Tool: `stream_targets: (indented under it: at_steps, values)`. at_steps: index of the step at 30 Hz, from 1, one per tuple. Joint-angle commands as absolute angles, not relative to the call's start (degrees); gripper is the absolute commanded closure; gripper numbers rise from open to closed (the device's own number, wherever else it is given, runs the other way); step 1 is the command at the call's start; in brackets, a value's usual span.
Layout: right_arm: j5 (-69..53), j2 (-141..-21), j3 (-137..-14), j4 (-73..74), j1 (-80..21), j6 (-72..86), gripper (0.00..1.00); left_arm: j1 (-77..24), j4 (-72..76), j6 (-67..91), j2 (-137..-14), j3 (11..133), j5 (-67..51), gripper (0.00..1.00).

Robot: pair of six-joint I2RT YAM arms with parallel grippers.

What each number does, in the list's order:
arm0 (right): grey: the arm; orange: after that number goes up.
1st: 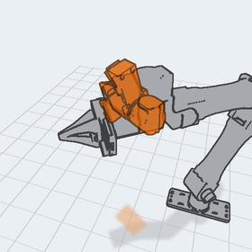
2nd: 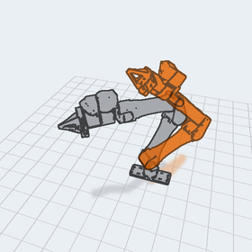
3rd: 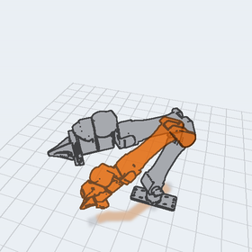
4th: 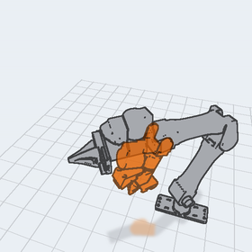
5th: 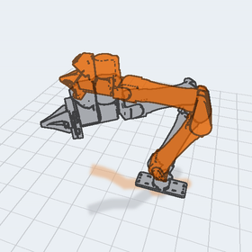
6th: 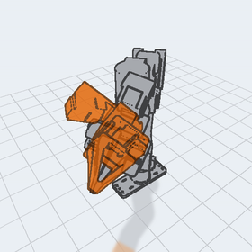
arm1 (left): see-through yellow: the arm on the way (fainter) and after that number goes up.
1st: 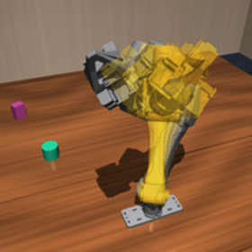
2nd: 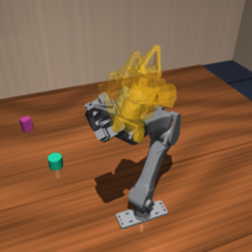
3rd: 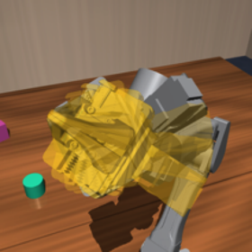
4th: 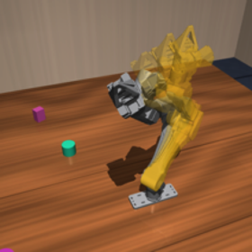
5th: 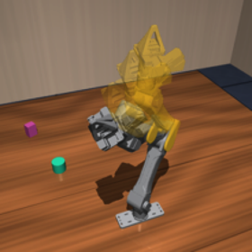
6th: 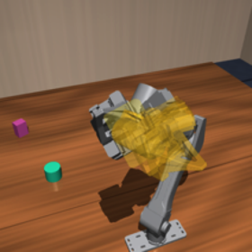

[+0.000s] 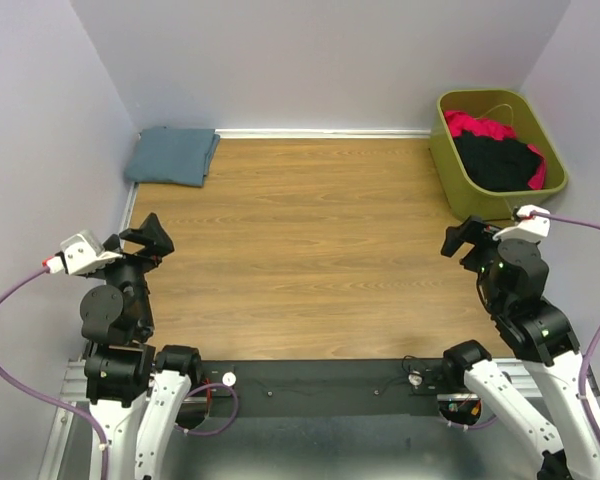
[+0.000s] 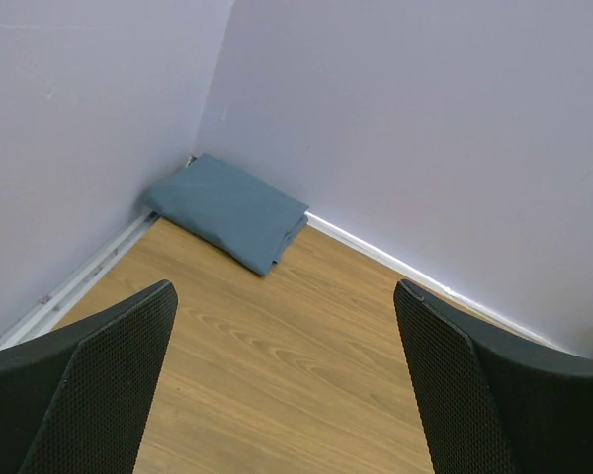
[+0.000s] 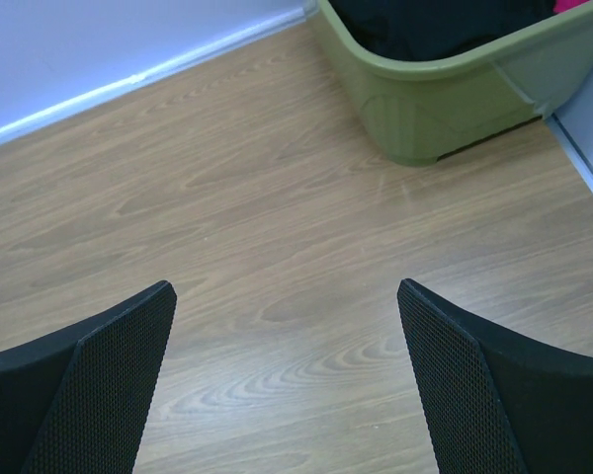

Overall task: Fold and stack the t-shirts
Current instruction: Reset both grippers

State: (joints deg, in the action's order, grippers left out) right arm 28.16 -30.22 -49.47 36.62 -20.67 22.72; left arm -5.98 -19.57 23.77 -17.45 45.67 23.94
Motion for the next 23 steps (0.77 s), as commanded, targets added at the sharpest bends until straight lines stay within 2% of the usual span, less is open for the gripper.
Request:
stream_targets:
  at_steps: [1, 11, 23]
  values:
    - [31.73, -26.9, -48.52, 35.95, -20.92, 23.99, 0.0, -5.98, -22.76, 27.86, -14.51, 44.65, 24.54, 0.01]
    - [32.7, -24.53, -47.46, 35.95, -20.92, 23.11, 0.0, -6.42, -21.71, 32.26, -8.53, 39.11, 20.4, 0.01]
    - [31.64, -23.99, -47.64, 35.95, -20.92, 20.92, 0.0, -6.68, -21.62, 33.75, -8.0, 37.18, 19.25, 0.01]
